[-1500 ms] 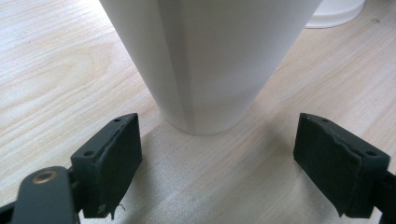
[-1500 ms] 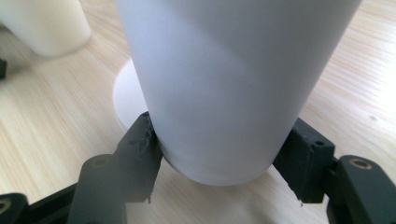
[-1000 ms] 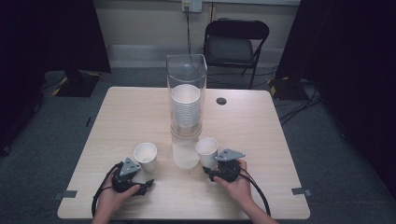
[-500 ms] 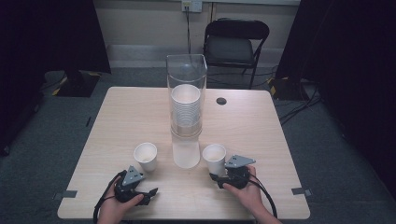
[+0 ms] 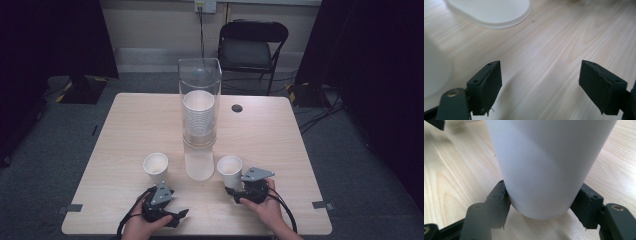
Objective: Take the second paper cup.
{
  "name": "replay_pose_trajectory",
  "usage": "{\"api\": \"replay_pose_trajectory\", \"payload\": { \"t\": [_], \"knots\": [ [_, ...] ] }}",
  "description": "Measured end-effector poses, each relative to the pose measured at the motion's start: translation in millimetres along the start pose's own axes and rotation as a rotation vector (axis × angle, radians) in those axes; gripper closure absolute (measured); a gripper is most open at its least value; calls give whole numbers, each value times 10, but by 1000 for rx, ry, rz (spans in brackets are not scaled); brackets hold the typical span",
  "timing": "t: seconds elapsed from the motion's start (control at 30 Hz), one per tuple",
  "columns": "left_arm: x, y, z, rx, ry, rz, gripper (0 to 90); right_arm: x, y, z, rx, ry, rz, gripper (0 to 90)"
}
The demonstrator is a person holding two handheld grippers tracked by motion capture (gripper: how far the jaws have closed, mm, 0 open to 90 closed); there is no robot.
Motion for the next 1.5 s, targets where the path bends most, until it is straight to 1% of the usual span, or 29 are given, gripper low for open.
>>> {"api": "replay_pose_trajectory", "payload": {
  "t": [0.03, 0.1, 0.13, 0.2, 0.27, 0.3, 0.33, 0.43, 0.47, 0.5, 0.53, 0.57, 0.6, 0.63, 0.7, 0.77, 0.8, 0.83, 0.87, 0.9, 0.93, 0.97, 1.03, 1.1, 1.23, 1.33, 1.37, 1.43, 1.5],
  "knots": [
    [-51, 47, 16, 12, -5, 23, 188, 2, 2, -5, -4, 1, 2, 370],
    [-127, 111, 37, 21, -5, 35, 189, 5, 6, -25, -9, -1, 5, 370],
    [-171, 153, 43, 28, 1, 33, 192, 6, 8, -30, -14, -4, 8, 370],
    [-261, 245, 53, 23, 20, 18, 193, 10, 14, -50, -20, -5, 9, 369],
    [-320, 322, 53, 28, 22, 20, 194, 13, 18, -64, -22, -7, 7, 369],
    [-349, 373, 53, 26, 4, 24, 195, 14, 18, -67, -24, -8, 8, 369],
    [-366, 395, 43, 22, 7, 17, 196, 13, 17, -71, -27, -10, 11, 369],
    [-413, 485, 25, 17, -10, 7, 196, 11, 8, -83, -34, -22, 16, 369],
    [-430, 505, 17, 15, -7, 1, 197, 14, 4, -90, -37, -22, 15, 369],
    [-448, 524, 11, 13, -12, -3, 196, 17, 5, -97, -42, -28, 13, 369],
    [-468, 555, 13, 8, -32, 17, 196, 18, 4, -107, -44, -33, 10, 369],
    [-485, 570, 2, -1, -38, 10, 197, 20, 10, -115, -52, -43, 14, 369],
    [-500, 582, -20, -12, -32, 0, 198, 23, 11, -127, -56, -43, 9, 368],
    [-517, 597, -38, -27, -40, 0, 198, 24, 18, -135, -63, -45, 8, 368],
    [-561, 616, -77, -52, -69, 12, 198, 22, 26, -150, -79, -47, 11, 368],
    [-601, 623, -108, -80, -74, 20, 198, 19, 33, -175, -88, -58, 10, 368],
    [-617, 633, -131, -86, -76, 33, 199, 17, 37, -183, -91, -66, 8, 368],
    [-640, 643, -138, -97, -100, 41, 198, 19, 45, -194, -95, -68, 5, 368],
    [-660, 647, -147, -105, -106, 48, 199, 21, 55, -205, -98, -73, 3, 368],
    [-678, 636, -170, -115, -77, 35, 203, 24, 63, -217, -102, -72, -3, 367],
    [-690, 639, -165, -121, -91, 37, 207, 24, 68, -225, -99, -78, -6, 367],
    [-699, 649, -171, -120, -93, 55, 209, 23, 72, -228, -101, -81, -5, 366],
    [-713, 652, -170, -118, -98, 59, 211, 23, 80, -229, -103, -80, -5, 366],
    [-715, 653, -178, -125, -79, 53, 214, 21, 84, -220, -102, -75, -8, 364],
    [-719, 665, -164, -121, -87, 61, 214, 26, 96, -214, -94, -82, -21, 364],
    [-714, 669, -163, -119, -85, 55, 220, 29, 109, -216, -87, -83, -28, 363],
    [-712, 670, -165, -119, -82, 54, 220, 29, 114, -216, -88, -85, -29, 363],
    [-708, 662, -169, -126, -59, 41, 219, 31, 119, -216, -87, -90, -33, 361],
    [-702, 669, -156, -111, -71, 46, 218, 33, 121, -217, -86, -90, -38, 354]
  ]
}}
Point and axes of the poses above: each handheld gripper's, and its own axes: y roughly forward along the jaws, x roughly out of its underside, z roughly to its right, the point moved 1 cm from there along y, roughly forward along the jaws, and after that the axes turned 11 degrees about y, right-handed, at the moved point
